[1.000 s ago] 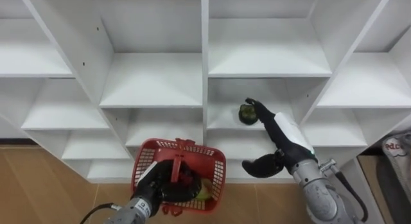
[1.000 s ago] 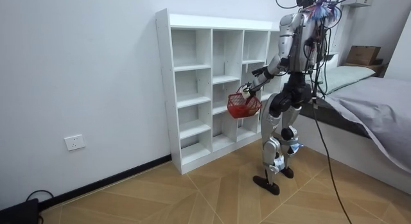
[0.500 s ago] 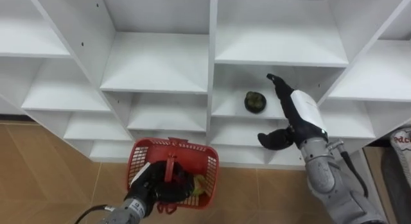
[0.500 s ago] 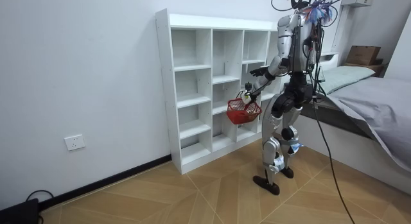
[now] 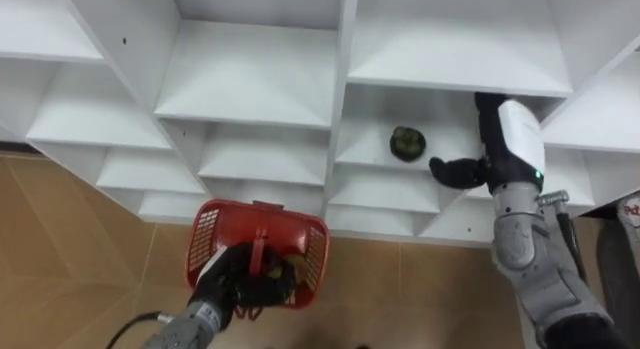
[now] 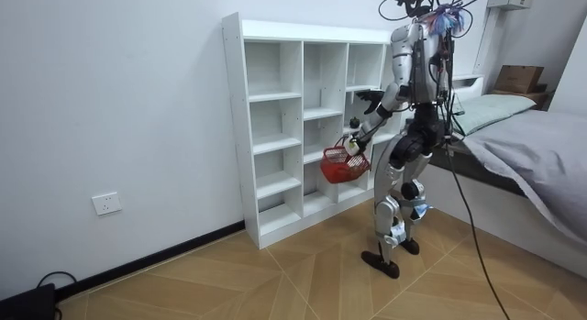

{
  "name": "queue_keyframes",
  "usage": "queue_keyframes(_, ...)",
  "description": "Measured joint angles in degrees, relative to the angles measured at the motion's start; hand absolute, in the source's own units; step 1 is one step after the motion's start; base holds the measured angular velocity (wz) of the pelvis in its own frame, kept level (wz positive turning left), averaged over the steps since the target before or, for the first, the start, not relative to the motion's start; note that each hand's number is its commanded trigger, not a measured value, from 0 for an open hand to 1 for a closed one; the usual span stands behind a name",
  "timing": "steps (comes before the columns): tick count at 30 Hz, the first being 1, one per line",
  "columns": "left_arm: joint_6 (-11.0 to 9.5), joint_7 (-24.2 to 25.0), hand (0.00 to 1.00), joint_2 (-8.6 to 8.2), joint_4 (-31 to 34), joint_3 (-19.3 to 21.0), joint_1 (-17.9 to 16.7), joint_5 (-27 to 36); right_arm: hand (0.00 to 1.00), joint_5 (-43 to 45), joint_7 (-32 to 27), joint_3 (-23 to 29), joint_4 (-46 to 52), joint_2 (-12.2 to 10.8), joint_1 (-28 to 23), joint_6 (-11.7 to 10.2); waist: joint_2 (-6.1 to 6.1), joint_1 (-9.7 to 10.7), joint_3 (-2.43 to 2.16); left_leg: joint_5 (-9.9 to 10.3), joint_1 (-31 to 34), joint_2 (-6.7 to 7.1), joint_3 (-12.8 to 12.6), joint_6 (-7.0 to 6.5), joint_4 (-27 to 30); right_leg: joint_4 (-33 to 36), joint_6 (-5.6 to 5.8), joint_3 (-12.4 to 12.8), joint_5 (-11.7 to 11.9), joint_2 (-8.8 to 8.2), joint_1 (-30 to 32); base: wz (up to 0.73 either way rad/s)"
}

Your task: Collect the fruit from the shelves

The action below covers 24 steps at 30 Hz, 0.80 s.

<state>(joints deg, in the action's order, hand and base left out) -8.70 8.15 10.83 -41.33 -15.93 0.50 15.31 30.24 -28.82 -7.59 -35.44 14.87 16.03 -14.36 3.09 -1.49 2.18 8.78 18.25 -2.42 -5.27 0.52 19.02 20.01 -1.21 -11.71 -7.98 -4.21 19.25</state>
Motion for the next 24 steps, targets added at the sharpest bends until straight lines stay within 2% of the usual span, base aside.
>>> queue_keyframes(3, 0.03, 0.00, 1.00, -0.20, -0.49, 0.08, 0.30, 0.00, 0.00, -0.20, -0.40, 0.00, -1.23, 0.00, 0.87, -0.06, -0.04, -0.22, 0.01, 0.06, 0.48, 0.04, 0.34, -0.03, 0.31, 0.08, -0.03, -0.14, -0.08, -0.13, 0.43, 0.05)
queue_keyframes(9, 0.44, -0.18, 1.00, -0.55, -1.72, 0.07, 1.74, 0.05, 0.00, -3.41, -1.25, 0.04, -6.88, 0.01, 5.67, 0.02, -0.28, -0.69, 0.14, 0.11, 2.60, 0.10, 0.66, -0.11, 1.90, 1.98, -0.23, -0.03, -0.10, -0.72, 2.75, 0.00)
queue_keyframes(13, 1.26, -0.18, 1.00, -0.94, -1.85, -1.20, 2.62, 0.22, 0.00, -6.77, -1.35, -0.10, -7.68, 0.14, 6.67, -0.02, -1.36, -1.45, 0.67, 0.14, 4.56, 0.03, 0.74, -0.15, 3.43, 3.00, -0.43, -0.33, 0.04, -0.89, 4.37, 0.00)
queue_keyframes(19, 1.76, -0.20, 1.00, -1.35, -1.87, -1.21, 2.81, 0.20, 0.00, -9.74, 0.10, -0.10, -8.88, 0.20, 6.72, 0.24, -1.73, -3.30, 0.65, 0.12, 7.36, 0.15, 0.58, -0.12, 4.75, 6.00, -1.02, -0.59, -0.55, -1.73, 7.85, 0.00)
queue_keyframes(24, 1.97, -0.43, 1.00, -1.62, -2.99, -1.21, 3.59, 0.25, 0.00, -12.33, 0.33, -0.16, -8.88, 0.18, 7.90, 0.27, -1.88, -3.78, 0.66, 0.07, 9.29, 0.15, 0.67, -0.03, 5.13, 6.95, -1.29, -0.88, -0.76, -1.95, 9.74, 0.04)
